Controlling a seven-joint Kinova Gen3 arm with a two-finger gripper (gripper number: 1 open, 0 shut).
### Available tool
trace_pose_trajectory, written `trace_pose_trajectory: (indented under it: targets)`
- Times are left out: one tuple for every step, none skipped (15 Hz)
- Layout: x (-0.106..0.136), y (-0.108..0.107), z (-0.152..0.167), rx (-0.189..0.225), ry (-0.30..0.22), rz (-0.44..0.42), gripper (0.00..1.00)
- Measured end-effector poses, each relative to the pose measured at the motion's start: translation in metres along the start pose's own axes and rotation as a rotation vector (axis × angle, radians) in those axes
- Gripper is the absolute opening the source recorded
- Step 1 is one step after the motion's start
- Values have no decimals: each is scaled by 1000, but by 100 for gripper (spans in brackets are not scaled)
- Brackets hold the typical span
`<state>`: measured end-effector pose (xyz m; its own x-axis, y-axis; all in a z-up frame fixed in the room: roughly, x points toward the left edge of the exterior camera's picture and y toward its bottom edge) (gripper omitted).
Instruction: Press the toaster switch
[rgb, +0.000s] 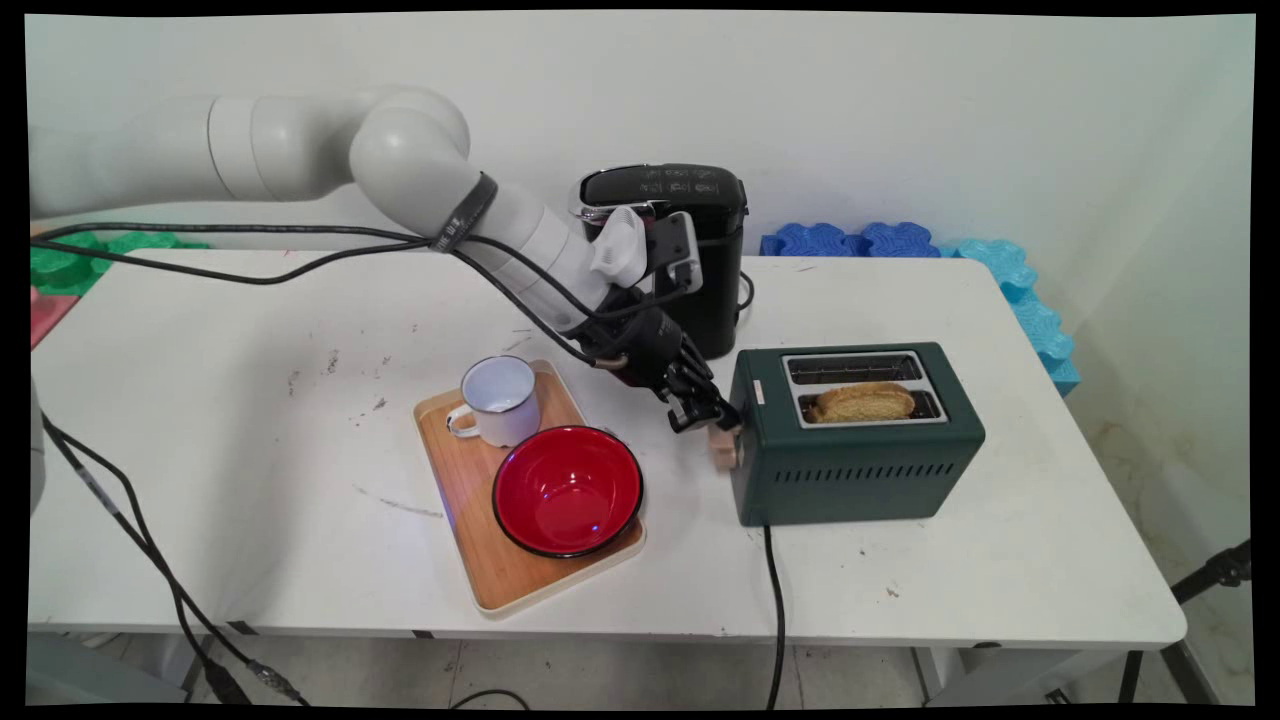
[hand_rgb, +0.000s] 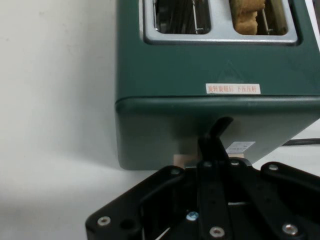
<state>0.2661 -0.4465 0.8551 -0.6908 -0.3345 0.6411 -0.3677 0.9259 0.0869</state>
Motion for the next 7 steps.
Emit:
trace_pose_trajectory:
  targets:
    - [-1,0,0,0,0,-1,0]
    - [-2,1,1,-1,0,-1,0]
    - [-4,1,1,-1,1,-1,0]
    - [-5,1,0,-2,1,-1,0]
    - [-6,2,0,-2,1,-1,0]
    - [-7,2,0,-2,1,-1,0]
    - [-8,3,0,-2,1,0,0]
